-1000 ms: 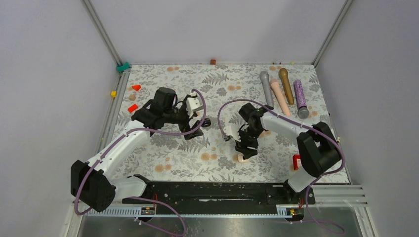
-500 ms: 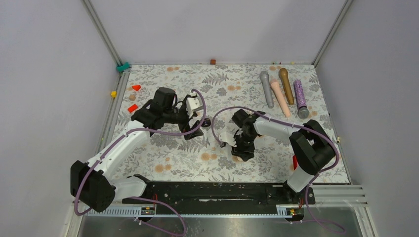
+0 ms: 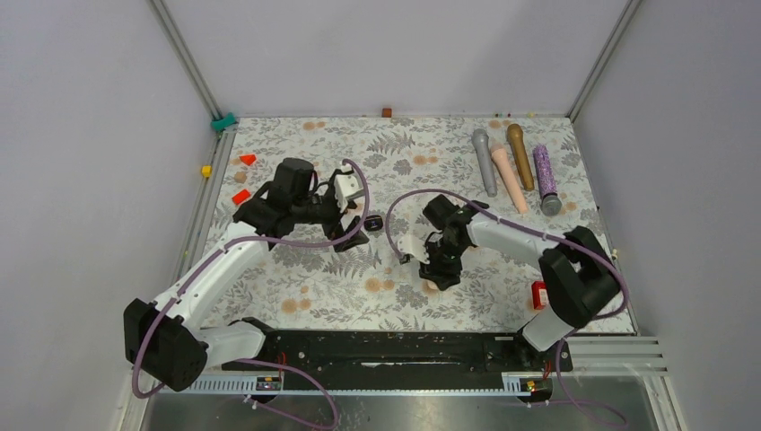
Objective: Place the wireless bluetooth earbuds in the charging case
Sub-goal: Pick up the charging case at the center of the board.
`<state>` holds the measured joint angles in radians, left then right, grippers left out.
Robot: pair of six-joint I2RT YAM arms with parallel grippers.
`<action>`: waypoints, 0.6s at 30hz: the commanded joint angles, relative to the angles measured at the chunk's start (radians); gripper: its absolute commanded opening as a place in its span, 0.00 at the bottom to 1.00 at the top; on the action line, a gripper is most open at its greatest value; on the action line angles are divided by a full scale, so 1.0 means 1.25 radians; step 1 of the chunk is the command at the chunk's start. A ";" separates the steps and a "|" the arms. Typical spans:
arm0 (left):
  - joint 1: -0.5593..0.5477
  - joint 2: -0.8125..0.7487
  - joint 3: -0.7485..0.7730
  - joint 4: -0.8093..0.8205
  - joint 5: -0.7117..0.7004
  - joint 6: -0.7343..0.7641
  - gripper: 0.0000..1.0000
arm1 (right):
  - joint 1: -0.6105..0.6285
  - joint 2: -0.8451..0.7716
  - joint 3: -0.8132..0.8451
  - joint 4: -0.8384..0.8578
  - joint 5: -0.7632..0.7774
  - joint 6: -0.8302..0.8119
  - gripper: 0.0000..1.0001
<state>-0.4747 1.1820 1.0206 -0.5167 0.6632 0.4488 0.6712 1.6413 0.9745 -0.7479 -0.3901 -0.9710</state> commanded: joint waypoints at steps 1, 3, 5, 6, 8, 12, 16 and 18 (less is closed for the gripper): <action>0.026 0.006 -0.006 0.097 0.011 -0.074 0.98 | -0.018 -0.138 0.036 0.005 -0.050 0.024 0.13; 0.039 0.010 -0.010 0.131 0.014 -0.113 0.99 | -0.024 -0.203 0.025 0.047 -0.038 0.044 0.13; 0.044 0.015 -0.012 0.161 0.014 -0.144 0.98 | -0.024 -0.275 0.001 0.121 -0.016 0.078 0.12; 0.044 0.017 -0.008 0.172 0.016 -0.155 0.99 | -0.024 -0.312 -0.010 0.159 -0.005 0.096 0.12; 0.044 0.027 0.016 0.180 0.029 -0.177 0.98 | -0.024 -0.376 -0.030 0.242 0.019 0.139 0.13; 0.039 0.087 0.116 0.155 0.079 -0.229 0.98 | -0.015 -0.452 -0.051 0.397 0.109 0.198 0.11; -0.003 0.149 0.196 0.157 0.101 -0.324 0.99 | 0.001 -0.452 -0.043 0.491 0.201 0.221 0.12; -0.038 0.167 0.205 0.185 0.101 -0.354 0.99 | 0.009 -0.446 -0.046 0.514 0.219 0.237 0.11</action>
<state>-0.4534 1.3605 1.2053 -0.3634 0.7277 0.1303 0.6598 1.0737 0.9241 -0.2687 -0.2298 -0.7456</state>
